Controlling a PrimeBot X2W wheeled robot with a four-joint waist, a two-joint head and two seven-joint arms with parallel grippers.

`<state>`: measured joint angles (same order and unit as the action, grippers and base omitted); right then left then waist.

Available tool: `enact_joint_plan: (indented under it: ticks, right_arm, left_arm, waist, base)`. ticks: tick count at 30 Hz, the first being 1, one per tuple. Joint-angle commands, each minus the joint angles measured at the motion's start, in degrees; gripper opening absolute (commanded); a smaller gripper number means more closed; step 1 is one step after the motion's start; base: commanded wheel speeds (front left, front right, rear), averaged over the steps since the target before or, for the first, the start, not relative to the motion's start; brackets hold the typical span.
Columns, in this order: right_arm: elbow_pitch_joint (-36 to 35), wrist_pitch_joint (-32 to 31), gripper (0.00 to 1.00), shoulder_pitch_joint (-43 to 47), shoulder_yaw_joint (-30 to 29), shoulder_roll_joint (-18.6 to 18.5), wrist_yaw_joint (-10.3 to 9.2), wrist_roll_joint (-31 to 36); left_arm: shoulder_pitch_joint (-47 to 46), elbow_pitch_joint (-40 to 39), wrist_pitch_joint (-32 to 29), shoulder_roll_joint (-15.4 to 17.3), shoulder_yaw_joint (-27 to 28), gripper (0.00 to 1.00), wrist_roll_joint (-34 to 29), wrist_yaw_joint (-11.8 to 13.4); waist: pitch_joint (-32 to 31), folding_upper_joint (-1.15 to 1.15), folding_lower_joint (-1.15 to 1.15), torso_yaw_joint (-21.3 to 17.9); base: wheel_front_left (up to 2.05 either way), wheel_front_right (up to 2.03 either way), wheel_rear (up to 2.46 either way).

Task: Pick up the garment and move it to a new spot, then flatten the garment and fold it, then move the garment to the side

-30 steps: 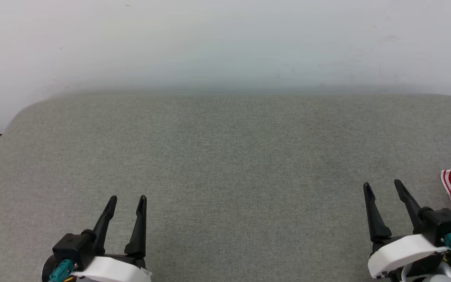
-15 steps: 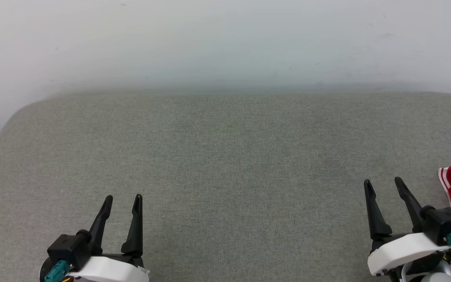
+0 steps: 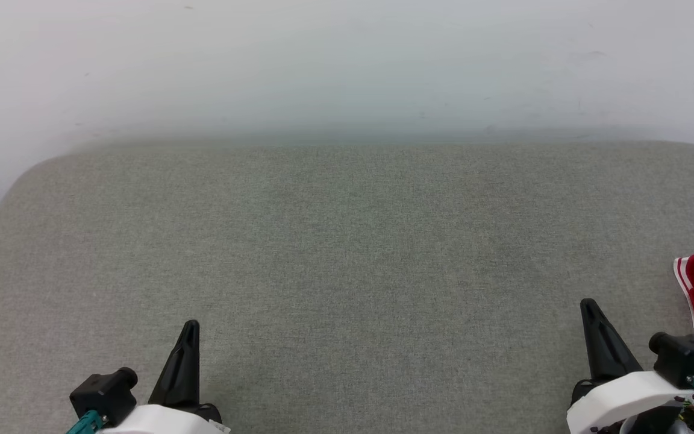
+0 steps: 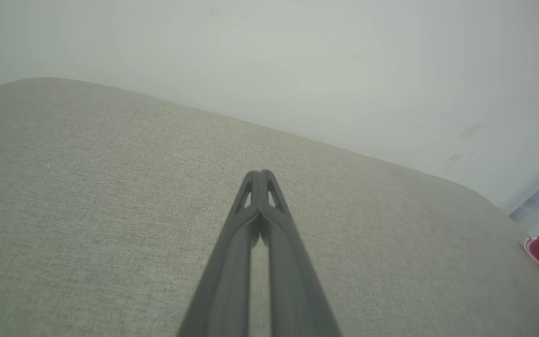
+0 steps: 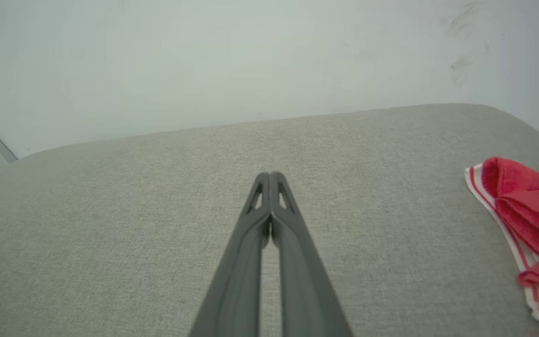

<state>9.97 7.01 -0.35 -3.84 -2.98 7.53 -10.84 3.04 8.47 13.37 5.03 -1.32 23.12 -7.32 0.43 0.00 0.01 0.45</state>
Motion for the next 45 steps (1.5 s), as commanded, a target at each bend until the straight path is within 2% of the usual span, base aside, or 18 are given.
enact_joint_plan:
  ticks: [1,23,45]
  right_arm:
    - [-0.63,-0.31,0.0,-1.42,-0.27,0.0,0.0,-2.78]
    - [0.3,-3.85,0.0,-2.61,-0.71,0.03,-0.02,-25.33]
    - [1.4,-6.76,0.0,-3.76,-1.32,0.07,-0.03,-42.19]
  left_arm:
    - [-1.41,-0.62,-0.48,0.2,0.43,0.0,2.33,-0.01]
    - [-3.87,1.13,-5.84,-0.28,2.36,0.0,21.61,-0.07]
    - [-5.62,2.42,-9.96,-0.76,3.89,0.0,36.02,-0.12]
  waist:
    - [0.0,0.0,0.0,-0.01]
    - [-0.05,0.0,0.0,-0.09]
    - [-0.1,0.0,0.0,-0.17]
  base:
    - [0.0,0.0,0.0]
    - [0.0,0.0,0.0]
    - [0.0,0.0,0.0]
